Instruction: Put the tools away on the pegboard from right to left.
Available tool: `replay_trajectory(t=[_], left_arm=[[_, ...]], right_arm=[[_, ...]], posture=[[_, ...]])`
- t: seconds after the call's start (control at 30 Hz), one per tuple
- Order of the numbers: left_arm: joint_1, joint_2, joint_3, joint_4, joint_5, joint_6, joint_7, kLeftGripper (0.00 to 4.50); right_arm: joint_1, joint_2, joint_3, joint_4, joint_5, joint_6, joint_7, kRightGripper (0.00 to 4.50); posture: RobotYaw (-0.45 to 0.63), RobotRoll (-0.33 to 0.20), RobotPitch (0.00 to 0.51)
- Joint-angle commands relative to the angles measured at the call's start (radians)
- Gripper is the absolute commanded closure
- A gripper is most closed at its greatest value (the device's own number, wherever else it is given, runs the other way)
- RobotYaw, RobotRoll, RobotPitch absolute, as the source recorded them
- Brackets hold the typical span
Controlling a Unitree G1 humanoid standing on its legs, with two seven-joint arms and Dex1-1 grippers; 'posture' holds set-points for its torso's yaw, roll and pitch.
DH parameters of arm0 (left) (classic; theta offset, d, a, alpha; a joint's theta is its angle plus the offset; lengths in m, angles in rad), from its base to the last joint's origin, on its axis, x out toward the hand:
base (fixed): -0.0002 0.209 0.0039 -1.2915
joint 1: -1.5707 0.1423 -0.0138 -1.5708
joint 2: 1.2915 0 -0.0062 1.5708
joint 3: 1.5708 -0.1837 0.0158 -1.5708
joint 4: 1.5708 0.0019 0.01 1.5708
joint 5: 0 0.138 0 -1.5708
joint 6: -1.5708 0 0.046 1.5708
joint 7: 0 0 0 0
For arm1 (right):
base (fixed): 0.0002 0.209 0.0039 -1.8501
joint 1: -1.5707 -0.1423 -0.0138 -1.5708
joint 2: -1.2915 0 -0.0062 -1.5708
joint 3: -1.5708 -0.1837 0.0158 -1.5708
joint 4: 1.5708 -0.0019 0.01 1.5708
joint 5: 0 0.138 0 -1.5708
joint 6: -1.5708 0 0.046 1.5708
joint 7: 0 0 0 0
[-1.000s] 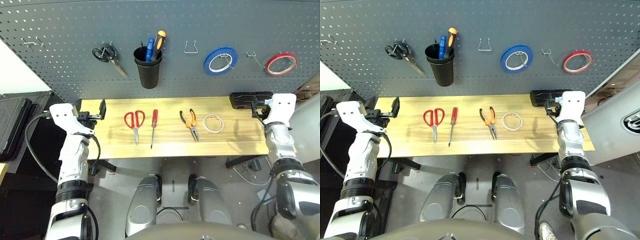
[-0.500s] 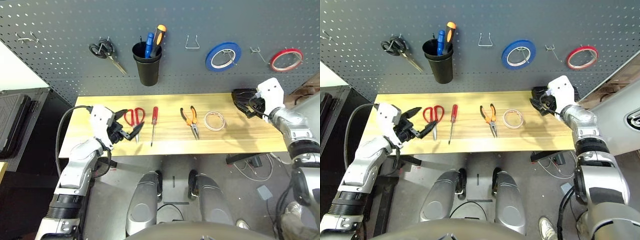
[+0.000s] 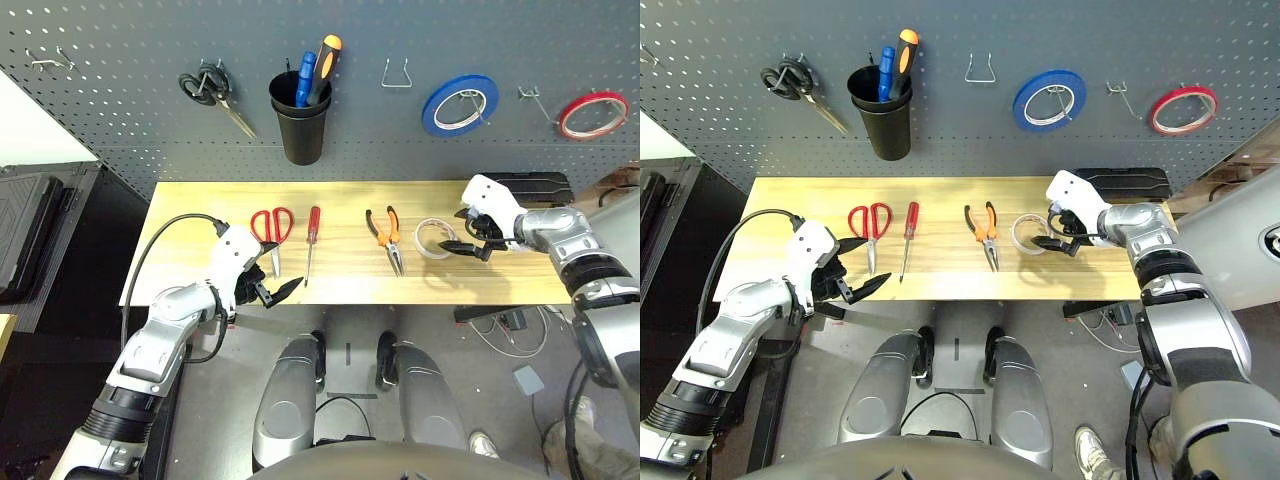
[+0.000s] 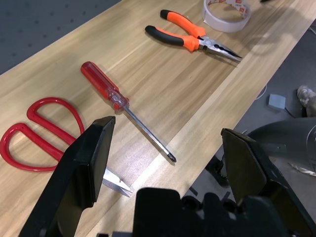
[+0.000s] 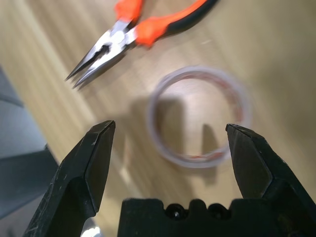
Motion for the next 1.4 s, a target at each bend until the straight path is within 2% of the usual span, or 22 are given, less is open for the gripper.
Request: replay_trajectory(t=[0.03,0.3,0.37,0.4,0.53,0.57,0.73,0.77,1.1,1.4], left_arm=[[0.027,0.005,-0.006,-0.043,0.011,0.034,0.005,0.02],[0.051,0.010,0.002,-0.097,0.012,0.080,0.018,0.02],[0.053,0.010,0.002,-0.106,0.013,0.089,0.022,0.00],[0.054,0.011,0.002,-0.108,0.013,0.091,0.023,0.00],[0.054,0.008,0.002,-0.113,0.014,0.099,0.025,0.00],[0.051,0.007,0.001,-0.110,0.015,0.099,0.025,0.00],[0.020,-0.009,-0.004,-0.090,0.013,0.081,0.022,0.00],[0.015,-0.014,-0.003,-0.087,0.009,0.075,0.020,0.00],[-0.019,-0.073,0.026,-0.099,-0.081,-0.034,-0.030,0.00],[-0.072,-0.088,0.035,-0.181,-0.201,-0.029,-0.096,0.00]], right_arm=[[-0.011,0.023,0.035,0.052,-0.049,0.013,-0.017,0.00],[-0.034,0.107,0.079,0.117,-0.125,0.078,-0.127,0.00],[-0.032,0.116,0.078,0.125,-0.133,0.106,-0.156,0.39],[-0.032,0.118,0.077,0.128,-0.136,0.114,-0.166,0.60],[-0.023,0.114,0.069,0.127,-0.138,0.130,-0.202,2.00],[-0.018,0.111,0.064,0.125,-0.133,0.130,-0.206,2.54],[0.000,0.090,0.018,0.102,-0.097,0.104,-0.247,4.37],[0.004,0.083,0.008,0.096,-0.092,0.099,-0.259,4.48],[0.151,-0.005,-0.086,-0.052,-0.036,-0.017,-0.466,4.48],[0.462,-0.017,-0.219,-0.438,0.052,-0.135,-0.652,4.48]], posture=[[0.30,0.000,0.286],[0.33,0.000,0.302],[0.34,0.000,0.303],[0.34,0.000,0.303],[0.33,0.000,0.302],[0.32,0.000,0.299],[0.31,0.000,0.292],[0.30,0.000,0.288],[0.26,0.000,0.262],[0.24,0.000,0.232]])
